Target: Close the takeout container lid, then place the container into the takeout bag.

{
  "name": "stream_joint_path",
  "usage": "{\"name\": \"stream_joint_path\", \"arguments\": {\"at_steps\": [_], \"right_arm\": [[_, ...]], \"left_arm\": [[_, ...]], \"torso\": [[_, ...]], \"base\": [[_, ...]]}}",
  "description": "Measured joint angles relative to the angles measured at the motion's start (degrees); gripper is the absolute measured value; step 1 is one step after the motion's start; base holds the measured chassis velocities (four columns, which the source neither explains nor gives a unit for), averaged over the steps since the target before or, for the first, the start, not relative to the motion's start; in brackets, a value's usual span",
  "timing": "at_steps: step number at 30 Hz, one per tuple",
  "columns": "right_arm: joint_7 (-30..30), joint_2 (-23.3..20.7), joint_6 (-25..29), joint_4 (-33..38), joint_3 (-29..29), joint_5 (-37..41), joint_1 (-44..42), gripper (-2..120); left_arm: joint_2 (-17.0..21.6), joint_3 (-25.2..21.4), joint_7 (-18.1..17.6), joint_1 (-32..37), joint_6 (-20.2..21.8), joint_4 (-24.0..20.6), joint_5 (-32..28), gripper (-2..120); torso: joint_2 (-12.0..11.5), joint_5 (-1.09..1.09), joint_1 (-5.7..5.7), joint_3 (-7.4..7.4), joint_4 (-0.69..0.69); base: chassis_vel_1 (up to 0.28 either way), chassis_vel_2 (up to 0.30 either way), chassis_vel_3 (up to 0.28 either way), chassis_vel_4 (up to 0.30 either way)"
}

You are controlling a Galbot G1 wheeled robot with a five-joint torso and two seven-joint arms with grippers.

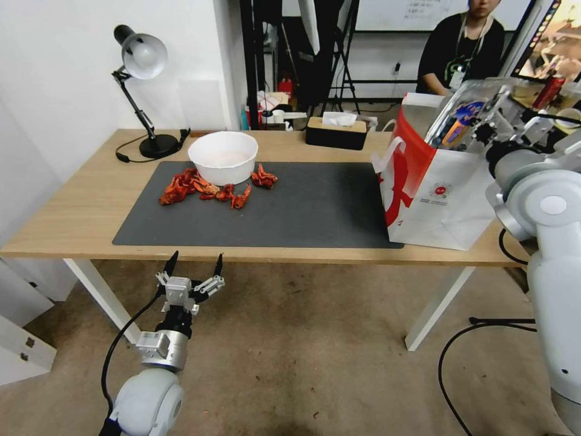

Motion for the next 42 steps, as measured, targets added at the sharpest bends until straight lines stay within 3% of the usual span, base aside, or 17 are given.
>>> {"name": "stream_joint_path", "arguments": {"at_steps": [7,10,12,16,17,20,22,23,27,30,35,39,42], "right_arm": [[0.2,-0.3,-0.3,0.9,0.7,0.7,-0.1,52],[-2.3,-0.5,1.3,1.7,1.3,1.8,-0.5,62],[-4.7,-0.6,2.4,2.5,1.8,2.5,-0.8,68],[-15.5,-1.8,8.3,6.3,2.0,1.1,-3.9,86],[-15.5,-1.8,8.3,6.3,2.0,1.1,-3.9,86],[-23.6,-3.3,11.5,10.6,0.0,-4.1,-8.6,98],[-24.7,-3.5,11.8,11.1,-0.3,-5.1,-9.3,99],[-29.7,-4.0,12.8,13.2,-1.5,-9.7,-12.7,100],[-35.4,-4.3,14.1,15.9,-3.4,-18.3,-17.8,100],[-38.7,-3.1,16.0,18.2,-5.4,-33.9,-25.6,100],[-38.8,-1.2,18.7,19.0,-6.8,-45.2,-33.1,100],[-35.6,1.5,25.3,17.6,-8.0,-57.1,-41.9,100],[-34.8,2.1,27.0,16.7,-8.2,-58.9,-43.4,100]], "left_arm": [[0.2,-0.1,0.0,0.0,0.0,-0.2,-0.1,100],[0.2,-0.2,0.0,0.0,0.0,-0.3,-0.1,100],[0.2,-0.2,0.0,0.0,0.0,-0.3,-0.1,100],[0.3,-0.3,0.0,0.2,0.0,-0.4,-0.1,100],[0.3,-0.3,0.0,0.2,0.0,-0.4,-0.1,100],[0.3,-0.4,0.0,0.4,0.0,-0.4,-0.1,100],[0.3,-0.4,0.0,0.4,0.0,-0.4,-0.1,100],[0.3,-0.4,0.0,0.5,-0.1,-0.4,-0.1,100],[0.2,-0.4,0.0,0.5,-0.1,-0.5,-0.1,100],[0.2,-0.3,0.0,0.5,-0.1,-0.5,0.0,100],[0.2,-0.3,0.0,0.4,-0.1,-0.6,0.0,100],[0.2,-0.3,0.0,0.3,-0.1,-0.6,0.0,100],[0.2,-0.3,0.0,0.2,0.0,-0.6,0.0,100]], "torso": [[0.0,0.01,0.00,0.00,0.00],[0.0,0.01,0.00,0.00,0.00],[0.0,0.01,0.00,0.00,0.00],[0.0,0.01,0.00,0.00,-0.01],[0.0,0.01,0.00,0.00,-0.01],[0.0,0.00,0.00,0.00,-0.01],[0.0,0.01,0.00,0.00,-0.01],[0.0,0.01,0.00,0.00,-0.01],[0.0,0.01,0.00,0.00,-0.01],[0.0,0.01,0.00,0.00,-0.01],[0.0,0.03,-0.01,-0.01,-0.02],[0.0,0.00,0.00,-0.01,-0.01],[0.0,0.00,-0.01,-0.01,0.00]], "base": [[0.000,0.000,0.000,0.000],[0.000,0.000,0.000,0.000],[0.000,0.000,0.000,0.000],[0.000,0.000,0.000,0.000],[0.000,0.000,0.000,0.000],[0.000,0.000,0.000,0.000],[0.000,0.000,0.000,0.000],[0.000,0.000,0.000,0.000],[0.000,0.000,0.000,0.000],[0.000,0.000,0.000,0.000],[0.000,0.000,0.000,0.000],[0.000,0.000,0.000,0.000],[0.000,0.000,0.000,0.000]]}}
